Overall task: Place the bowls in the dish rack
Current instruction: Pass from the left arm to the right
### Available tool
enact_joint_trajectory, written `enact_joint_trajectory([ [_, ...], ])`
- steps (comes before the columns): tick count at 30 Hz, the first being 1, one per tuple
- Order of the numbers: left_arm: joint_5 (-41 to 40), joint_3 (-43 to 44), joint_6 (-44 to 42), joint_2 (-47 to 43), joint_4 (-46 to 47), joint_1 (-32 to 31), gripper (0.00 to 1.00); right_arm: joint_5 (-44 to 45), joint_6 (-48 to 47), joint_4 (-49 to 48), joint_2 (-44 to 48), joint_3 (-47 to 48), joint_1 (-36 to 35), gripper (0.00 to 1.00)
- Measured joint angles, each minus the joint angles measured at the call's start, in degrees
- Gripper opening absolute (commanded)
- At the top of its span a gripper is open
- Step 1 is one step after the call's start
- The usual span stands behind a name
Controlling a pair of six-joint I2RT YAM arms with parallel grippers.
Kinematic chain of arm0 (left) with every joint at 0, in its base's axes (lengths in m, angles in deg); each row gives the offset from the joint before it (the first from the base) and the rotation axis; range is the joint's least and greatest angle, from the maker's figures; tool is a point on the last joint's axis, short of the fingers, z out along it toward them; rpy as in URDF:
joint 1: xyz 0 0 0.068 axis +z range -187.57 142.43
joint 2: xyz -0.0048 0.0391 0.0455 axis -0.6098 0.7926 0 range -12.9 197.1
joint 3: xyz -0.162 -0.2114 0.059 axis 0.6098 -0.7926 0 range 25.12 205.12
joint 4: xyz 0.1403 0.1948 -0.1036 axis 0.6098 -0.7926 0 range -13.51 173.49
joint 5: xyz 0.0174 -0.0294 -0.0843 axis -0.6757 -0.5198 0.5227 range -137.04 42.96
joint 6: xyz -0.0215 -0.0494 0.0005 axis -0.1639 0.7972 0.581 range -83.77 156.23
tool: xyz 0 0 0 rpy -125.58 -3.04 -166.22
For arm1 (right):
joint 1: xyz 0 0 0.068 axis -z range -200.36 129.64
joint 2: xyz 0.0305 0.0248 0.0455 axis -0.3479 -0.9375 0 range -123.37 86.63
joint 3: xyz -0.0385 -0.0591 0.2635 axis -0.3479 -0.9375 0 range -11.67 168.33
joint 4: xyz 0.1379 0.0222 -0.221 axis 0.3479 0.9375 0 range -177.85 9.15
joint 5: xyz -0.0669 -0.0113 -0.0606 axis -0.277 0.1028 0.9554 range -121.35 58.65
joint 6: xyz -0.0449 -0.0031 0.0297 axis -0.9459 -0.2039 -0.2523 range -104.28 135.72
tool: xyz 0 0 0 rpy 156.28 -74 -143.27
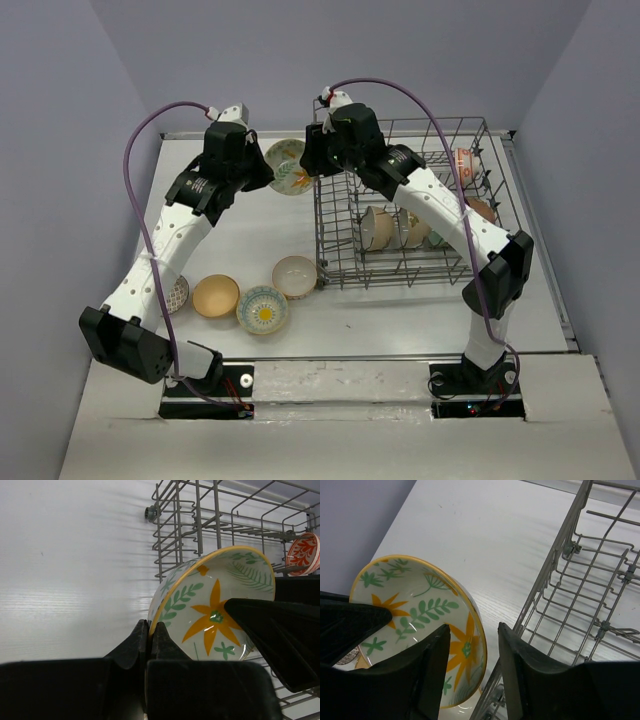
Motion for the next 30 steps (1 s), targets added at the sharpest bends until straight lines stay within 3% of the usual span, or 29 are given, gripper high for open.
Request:
enact_joint_trajectory([
  [5,0.0,0.0,0.0,0.0,-0.1,-0.2,0.0,0.4,-0.1,-0.1,-0.3,0.8,0.0,0.37],
  [12,0.1,0.7,0.0,0.0,-0.3,-0.3,0.0,0.7,-0.1,0.0,-0.7,0.9,0.0,0.35],
  [15,0.0,0.8,0.0,0.0,-0.3,-0.6,0.0,0.8,-0.2,0.0,-1.1,0.9,0.0,0.26],
  [16,0.1,0.9,0.0,0.0,-0.4,-0.6,0.0,0.9,-0.3,0.0,-1.2,0.9,0.0,0.21],
  [17,0.1,0.9,0.0,0.0,-0.5,-0.7,0.0,1.0,-0.3,0.1,-1.4,0.9,0.0,0.09],
  [19,0.1,0.9,0.2,0.0,-0.7,-0.7,0.02,1.3,0.0,0.4,-1.5,0.9,0.0,0.01],
  [21,0.3,1.0,0.2,0.0,-0.7,-0.7,0.14,1.5,0.6,0.3,-1.5,1.1,0.2,0.01],
  [22,0.4,1.0,0.3,0.0,-0.7,-0.7,0.3,1.7,0.7,0.4,-1.5,1.1,0.2,0.01],
  [25,0.4,1.0,0.5,0.0,-0.2,-0.8,0.6,2.7,-0.1,0.8,-1.4,1.2,0.0,0.01],
  [28,0.6,1.5,0.5,0.0,0.8,-1.0,0.76,3.7,-0.5,2.2,-1.4,1.2,-0.3,0.01],
  [30,0.7,1.8,0.4,0.0,1.4,-1.2,0.79,4.5,-0.9,2.4,-1.4,1.2,-0.4,0.01],
])
